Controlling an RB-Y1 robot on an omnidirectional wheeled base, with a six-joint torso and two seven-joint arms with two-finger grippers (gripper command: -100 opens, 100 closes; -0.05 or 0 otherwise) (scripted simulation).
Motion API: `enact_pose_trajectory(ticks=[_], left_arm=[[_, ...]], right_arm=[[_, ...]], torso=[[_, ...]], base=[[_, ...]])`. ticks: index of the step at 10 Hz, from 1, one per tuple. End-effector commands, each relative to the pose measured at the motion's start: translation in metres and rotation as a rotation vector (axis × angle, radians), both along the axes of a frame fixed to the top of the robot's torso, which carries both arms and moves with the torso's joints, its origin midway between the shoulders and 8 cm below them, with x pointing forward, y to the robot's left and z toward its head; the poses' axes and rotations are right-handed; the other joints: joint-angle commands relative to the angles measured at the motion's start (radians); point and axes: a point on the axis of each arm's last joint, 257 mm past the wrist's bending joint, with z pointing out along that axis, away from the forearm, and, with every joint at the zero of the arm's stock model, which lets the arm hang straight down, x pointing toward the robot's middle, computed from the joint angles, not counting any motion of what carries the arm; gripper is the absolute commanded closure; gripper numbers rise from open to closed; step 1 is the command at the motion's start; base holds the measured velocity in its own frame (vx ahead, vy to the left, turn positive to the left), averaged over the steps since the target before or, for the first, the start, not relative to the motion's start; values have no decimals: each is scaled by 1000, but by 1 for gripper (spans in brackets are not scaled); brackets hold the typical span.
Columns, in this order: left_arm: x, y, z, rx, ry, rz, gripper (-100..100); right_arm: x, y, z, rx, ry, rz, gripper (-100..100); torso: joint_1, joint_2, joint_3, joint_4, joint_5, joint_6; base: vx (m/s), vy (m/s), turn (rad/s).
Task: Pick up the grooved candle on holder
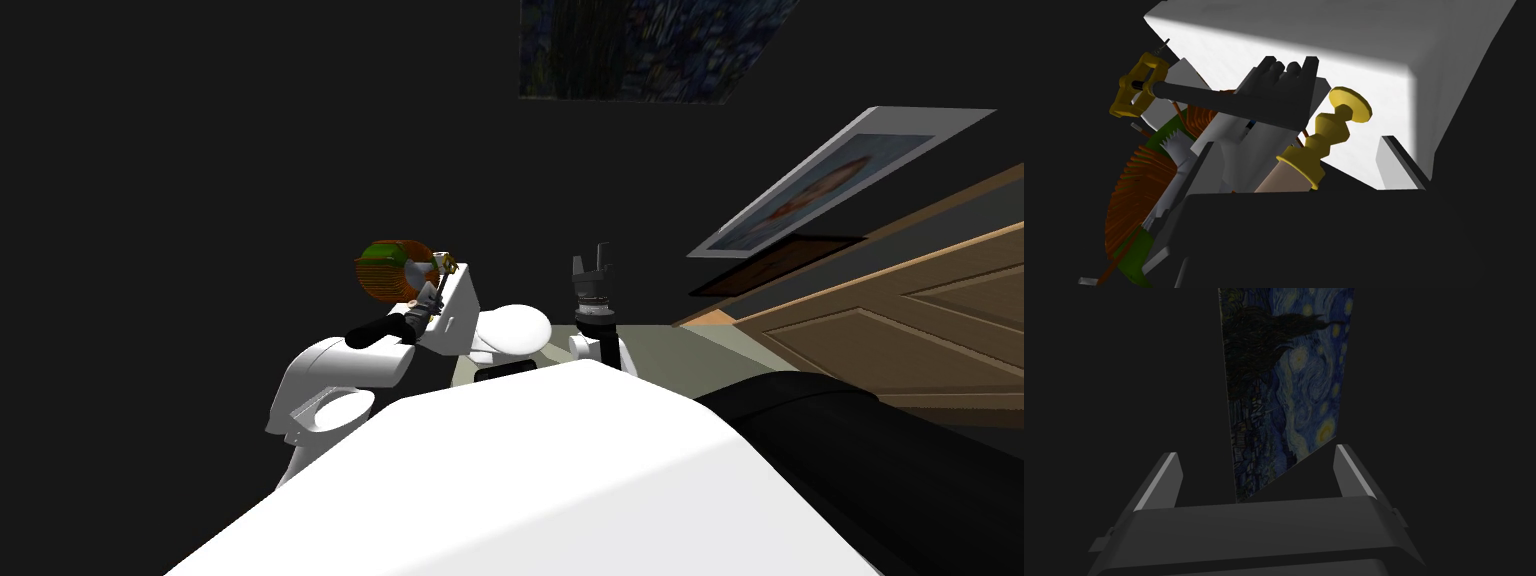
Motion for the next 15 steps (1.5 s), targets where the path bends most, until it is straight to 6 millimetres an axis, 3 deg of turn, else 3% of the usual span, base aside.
enact_pose_trajectory(ticks=[1,5,6,10,12,15], left_arm=[[6,2,-5,0,0,3,-100],[14,5,-12,0,0,6,-100],[14,5,-12,0,-1,6,100],[14,5,-12,0,-1,6,100],[14,0,-14,-7,23,-6,-100],[11,-4,-18,-11,71,-19,-100]], right_arm=[[0,0,0,0,0,0,0],[0,0,0,0,0,0,0],[0,0,0,0,0,0,0],[0,0,0,0,0,0,0],[0,0,0,0,0,0,0],[0,0,0,0,0,0,0]], torso=[[0,0,0,0,0,0],[0,0,0,0,0,0],[0,0,0,0,0,0],[0,0,0,0,0,0],[0,0,0,0,0,0],[-3,10,6,2,-1,0]], base=[[3,7,-20],[2,5,-14],[0,0,0],[0,0,0],[-47,-15,15],[-142,-37,19]])
